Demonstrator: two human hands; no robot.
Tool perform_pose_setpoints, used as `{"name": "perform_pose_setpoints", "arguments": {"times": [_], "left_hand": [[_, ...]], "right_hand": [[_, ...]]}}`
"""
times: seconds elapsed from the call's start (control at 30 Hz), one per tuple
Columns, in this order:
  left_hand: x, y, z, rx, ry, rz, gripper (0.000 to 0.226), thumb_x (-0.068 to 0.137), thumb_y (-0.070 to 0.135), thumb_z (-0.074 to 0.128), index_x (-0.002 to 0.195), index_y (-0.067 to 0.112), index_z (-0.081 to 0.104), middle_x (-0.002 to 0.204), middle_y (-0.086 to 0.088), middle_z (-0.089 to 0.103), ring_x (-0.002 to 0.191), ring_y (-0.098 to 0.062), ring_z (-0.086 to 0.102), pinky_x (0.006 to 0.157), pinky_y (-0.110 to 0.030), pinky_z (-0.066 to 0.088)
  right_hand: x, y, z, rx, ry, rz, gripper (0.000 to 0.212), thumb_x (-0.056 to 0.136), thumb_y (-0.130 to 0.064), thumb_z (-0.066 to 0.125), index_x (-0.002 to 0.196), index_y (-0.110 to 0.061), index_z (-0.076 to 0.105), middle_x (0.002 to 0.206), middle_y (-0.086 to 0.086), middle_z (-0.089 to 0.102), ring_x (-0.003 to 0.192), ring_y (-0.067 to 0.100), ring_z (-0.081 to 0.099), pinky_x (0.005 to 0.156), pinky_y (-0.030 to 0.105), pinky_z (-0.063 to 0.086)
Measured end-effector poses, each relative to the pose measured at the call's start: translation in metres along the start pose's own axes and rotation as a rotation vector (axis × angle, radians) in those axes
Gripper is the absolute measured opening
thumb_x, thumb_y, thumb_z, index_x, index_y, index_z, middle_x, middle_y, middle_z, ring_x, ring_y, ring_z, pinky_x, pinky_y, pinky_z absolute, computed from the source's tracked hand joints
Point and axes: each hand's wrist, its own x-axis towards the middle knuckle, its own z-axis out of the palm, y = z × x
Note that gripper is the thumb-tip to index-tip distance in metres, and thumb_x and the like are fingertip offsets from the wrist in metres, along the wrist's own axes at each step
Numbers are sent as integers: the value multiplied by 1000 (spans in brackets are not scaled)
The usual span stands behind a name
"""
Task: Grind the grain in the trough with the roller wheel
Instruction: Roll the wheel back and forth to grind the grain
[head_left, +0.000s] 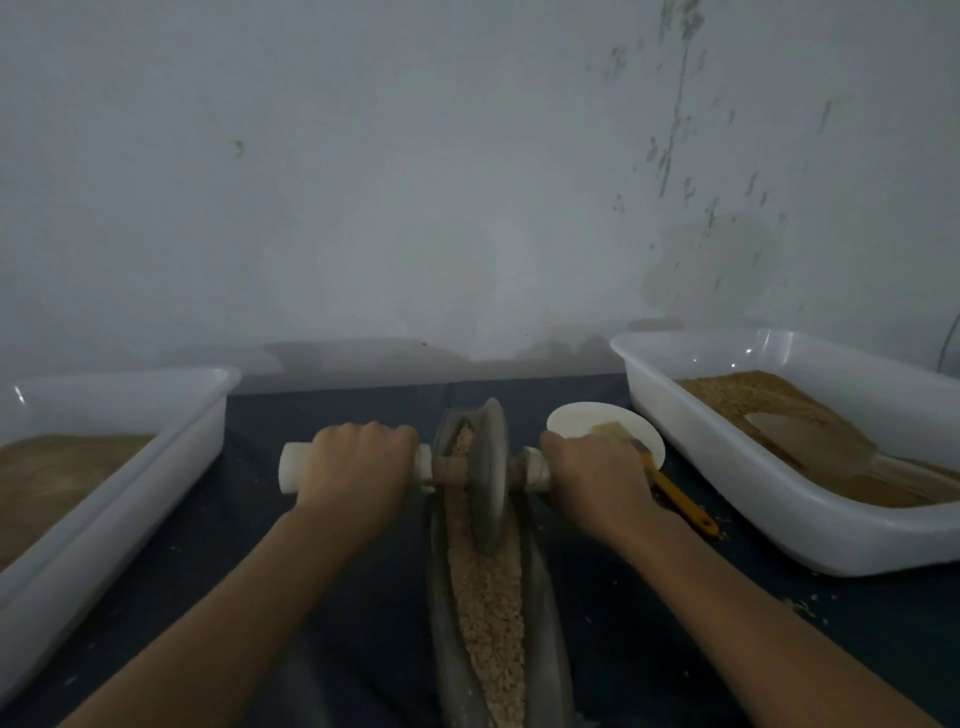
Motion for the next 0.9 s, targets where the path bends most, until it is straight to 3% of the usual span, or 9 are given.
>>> {"name": "perform_pose_setpoints", "arguments": {"times": [0.13,0.23,0.33,0.4,0.47,0.53,0.6,0.7,0.9], "left_hand": [[-44,-2,-14,-96,-45,5,30,83,43,59,80,35,30,78,12,46,68,-10,45,62,-29,32],[-87,-5,-26,-127,-45,42,33,76,53,58,76,37,29,73,11,44,72,-10,56,59,-30,33],[-108,-6,-35,-239,129,229,44,47,36,82,63,31,42,53,6,44,43,-19,53,44,-28,37],[-104,-5,-36,-211,50,202,49,41,36,86,61,33,42,51,6,46,40,-17,50,44,-26,29],[-85,-5,-27,-138,-33,101,41,64,49,71,70,37,33,66,10,49,58,-11,53,54,-29,29],[-58,-7,-10,-82,-53,5,26,80,49,54,79,37,32,78,11,51,72,-9,55,61,-29,33],[-29,-6,1,-105,-42,-30,21,84,44,54,81,35,36,80,10,54,75,-13,57,62,-29,36],[3,-3,4,-62,-17,-51,17,84,38,57,85,33,41,92,7,62,84,-18,62,63,-32,35],[-39,3,-17,-10,-107,7,23,84,41,57,87,33,35,94,9,60,86,-13,60,65,-30,34]], "right_hand": [[-32,-7,-34,21,-22,-97,18,83,-29,63,91,-25,48,82,-2,65,70,18,61,60,33,46],[-65,-14,-61,10,-12,-166,37,63,-25,80,76,-26,46,67,-4,60,56,15,58,46,30,44],[-85,-16,-71,-9,44,-153,53,31,-27,89,62,-27,45,47,-6,48,36,10,45,34,25,26],[-81,-15,-67,-27,35,-128,61,25,-27,88,59,-27,38,42,-6,43,32,10,41,32,24,23],[-66,-13,-52,-8,8,-126,57,38,-25,86,63,-26,36,47,-6,49,37,13,48,34,26,30],[-40,-9,-33,-44,-1,-115,30,68,-26,75,79,-24,48,67,-3,61,58,18,61,49,32,46],[-11,-5,-18,-68,18,-83,17,84,-27,63,93,-23,49,79,-1,64,70,21,63,48,31,38],[20,-2,-3,-59,27,3,19,87,-27,61,98,-22,46,82,1,64,71,22,63,42,28,19],[-29,-3,-21,84,-70,-29,26,83,-31,65,85,-31,40,80,-4,64,70,15,61,65,32,50]]}}
